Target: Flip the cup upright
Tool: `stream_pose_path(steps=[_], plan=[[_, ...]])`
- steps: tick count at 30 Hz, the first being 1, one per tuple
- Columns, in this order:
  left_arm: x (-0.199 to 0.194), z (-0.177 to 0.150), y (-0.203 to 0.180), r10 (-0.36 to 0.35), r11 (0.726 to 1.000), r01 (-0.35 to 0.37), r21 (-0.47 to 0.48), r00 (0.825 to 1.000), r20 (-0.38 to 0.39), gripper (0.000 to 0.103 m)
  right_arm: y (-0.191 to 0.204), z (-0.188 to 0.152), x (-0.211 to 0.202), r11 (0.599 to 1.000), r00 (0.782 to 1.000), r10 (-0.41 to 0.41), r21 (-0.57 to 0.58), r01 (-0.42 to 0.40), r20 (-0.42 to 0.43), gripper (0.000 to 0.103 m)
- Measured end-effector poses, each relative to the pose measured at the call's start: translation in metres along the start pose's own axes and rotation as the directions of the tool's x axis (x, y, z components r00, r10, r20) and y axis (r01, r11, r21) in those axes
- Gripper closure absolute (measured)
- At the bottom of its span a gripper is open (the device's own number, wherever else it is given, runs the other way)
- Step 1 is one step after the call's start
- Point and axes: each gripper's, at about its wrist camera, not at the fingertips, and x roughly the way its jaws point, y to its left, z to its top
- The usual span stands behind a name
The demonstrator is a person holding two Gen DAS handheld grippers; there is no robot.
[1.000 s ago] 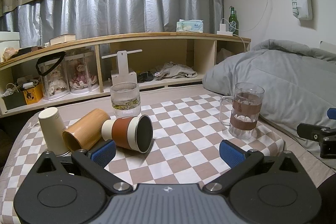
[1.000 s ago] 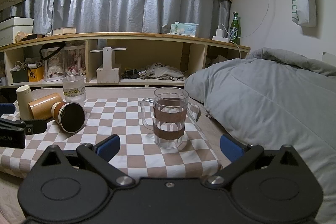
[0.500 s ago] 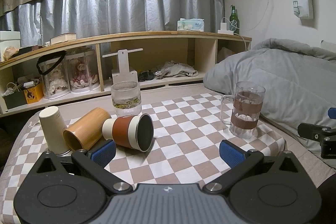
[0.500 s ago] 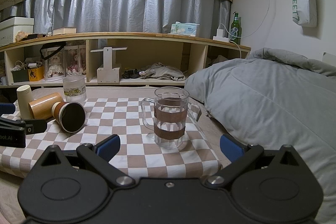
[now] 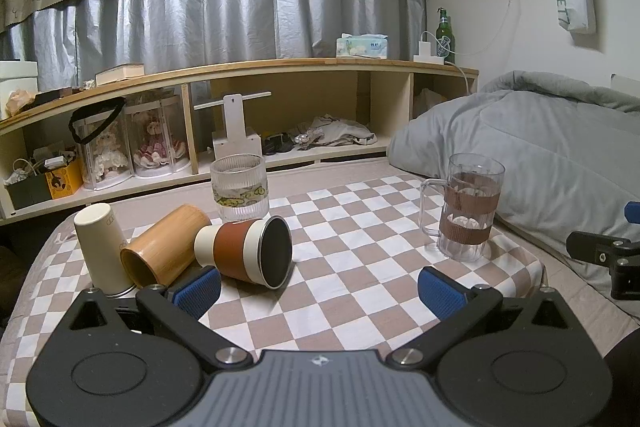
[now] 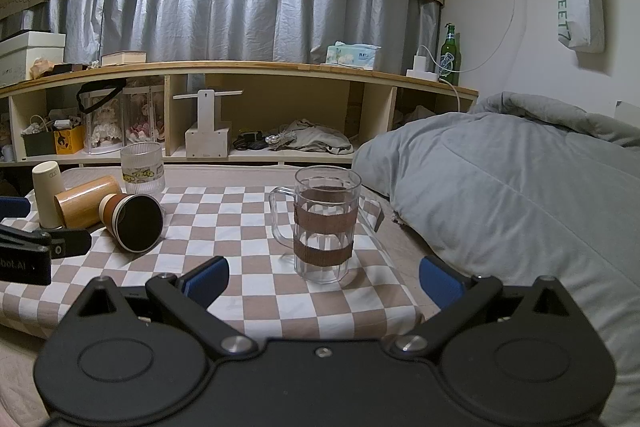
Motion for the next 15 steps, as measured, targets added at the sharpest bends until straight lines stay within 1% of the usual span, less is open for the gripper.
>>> stream_pose_path(steps=[15], plan=[[-0.0005,-0.0015,0.0023,0.001,1.0,0.0,0.001,1.0,-0.004,0.0,0.0008,-0.0001,0.0002,1.0,1.0,0.002,-0.001,-0.002,-0.001,0.001]])
